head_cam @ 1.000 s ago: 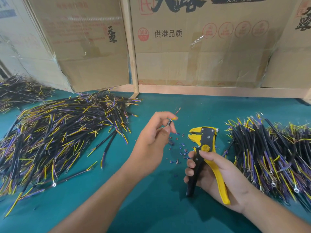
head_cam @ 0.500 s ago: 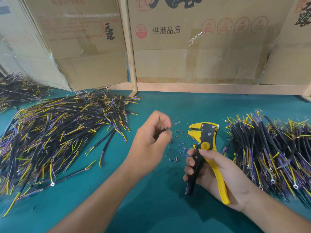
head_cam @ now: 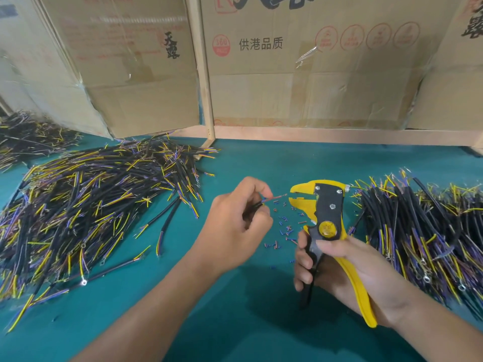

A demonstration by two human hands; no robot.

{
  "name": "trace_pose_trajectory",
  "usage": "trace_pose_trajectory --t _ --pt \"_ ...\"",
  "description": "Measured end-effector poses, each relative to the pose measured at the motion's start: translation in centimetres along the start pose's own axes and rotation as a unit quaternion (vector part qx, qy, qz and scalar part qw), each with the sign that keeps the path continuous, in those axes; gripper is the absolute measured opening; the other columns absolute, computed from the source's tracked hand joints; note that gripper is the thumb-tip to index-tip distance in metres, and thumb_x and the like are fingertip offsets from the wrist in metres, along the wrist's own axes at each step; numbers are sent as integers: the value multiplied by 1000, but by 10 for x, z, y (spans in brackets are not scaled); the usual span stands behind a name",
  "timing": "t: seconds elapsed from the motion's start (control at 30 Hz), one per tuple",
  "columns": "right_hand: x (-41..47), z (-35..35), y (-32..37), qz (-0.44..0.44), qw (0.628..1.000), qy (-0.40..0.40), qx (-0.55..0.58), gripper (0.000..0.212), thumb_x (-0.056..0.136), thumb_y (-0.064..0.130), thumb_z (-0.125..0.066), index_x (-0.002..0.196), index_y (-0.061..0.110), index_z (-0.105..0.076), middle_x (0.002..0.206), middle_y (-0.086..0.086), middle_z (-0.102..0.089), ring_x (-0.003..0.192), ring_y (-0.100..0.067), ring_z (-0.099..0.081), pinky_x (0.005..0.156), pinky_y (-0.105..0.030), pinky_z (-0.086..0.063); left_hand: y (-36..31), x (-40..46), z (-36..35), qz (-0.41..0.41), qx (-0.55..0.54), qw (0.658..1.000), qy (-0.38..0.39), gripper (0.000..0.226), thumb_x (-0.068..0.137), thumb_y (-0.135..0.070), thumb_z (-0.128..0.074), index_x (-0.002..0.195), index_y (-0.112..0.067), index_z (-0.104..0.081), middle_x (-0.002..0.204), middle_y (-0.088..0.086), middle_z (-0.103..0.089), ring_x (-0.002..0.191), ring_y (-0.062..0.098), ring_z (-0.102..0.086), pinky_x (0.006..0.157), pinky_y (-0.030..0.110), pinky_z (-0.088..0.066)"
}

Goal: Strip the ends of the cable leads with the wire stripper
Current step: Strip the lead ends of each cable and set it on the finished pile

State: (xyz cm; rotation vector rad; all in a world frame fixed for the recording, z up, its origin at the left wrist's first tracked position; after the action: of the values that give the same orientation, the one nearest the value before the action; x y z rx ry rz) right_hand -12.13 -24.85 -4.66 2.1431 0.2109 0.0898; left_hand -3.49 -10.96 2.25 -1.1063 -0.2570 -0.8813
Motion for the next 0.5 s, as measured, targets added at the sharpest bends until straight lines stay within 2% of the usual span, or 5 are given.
trace_pose_trajectory --t 0.13,0.23,0.3,0.5 --pt "-3 -1 0 -14 999 40 -31 24 79 9 -67 101 0 -65 82 -21 -56 73 -35 -55 77 -51 -51 0 -2 -3 13 -63 998 22 11 85 -5 -49 94 -8 -56 59 1 -38 52 9 -30 51 16 -27" --pt "-4 -3 -2 -18 996 68 -52 21 80 6 -59 100 1 -64 85 -23 -58 75 -35 -57 80 -51 -51 2 -3 -7 44 -126 990 37 12 86 -7 -49 93 -10 -58 65 13 -43 55 8 -33 51 19 -28" --pt "-5 -5 -3 -21 995 81 -57 21 81 7 -58 101 2 -63 85 -22 -58 76 -35 -58 81 -51 -51 3 -3 -8 58 -146 986 47 14 86 -7 -48 93 -10 -59 66 15 -44 53 6 -32 50 17 -28" --pt "-6 -8 -4 -33 992 109 -62 21 89 17 -66 102 2 -61 83 -19 -58 75 -33 -58 79 -48 -51 5 -4 -13 83 -178 978 69 14 84 -5 -47 88 -11 -60 59 -11 -45 48 4 -32 47 14 -29"
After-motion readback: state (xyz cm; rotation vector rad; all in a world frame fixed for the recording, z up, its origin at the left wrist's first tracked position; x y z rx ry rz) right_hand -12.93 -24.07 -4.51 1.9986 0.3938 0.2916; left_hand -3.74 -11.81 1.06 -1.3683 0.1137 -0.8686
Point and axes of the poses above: each hand's wrist, its own x-axis towards the middle knuckle, its own z-axis out of the back of the hand, y = z × x, the point moved 6 cm from there along x, towards the middle knuckle
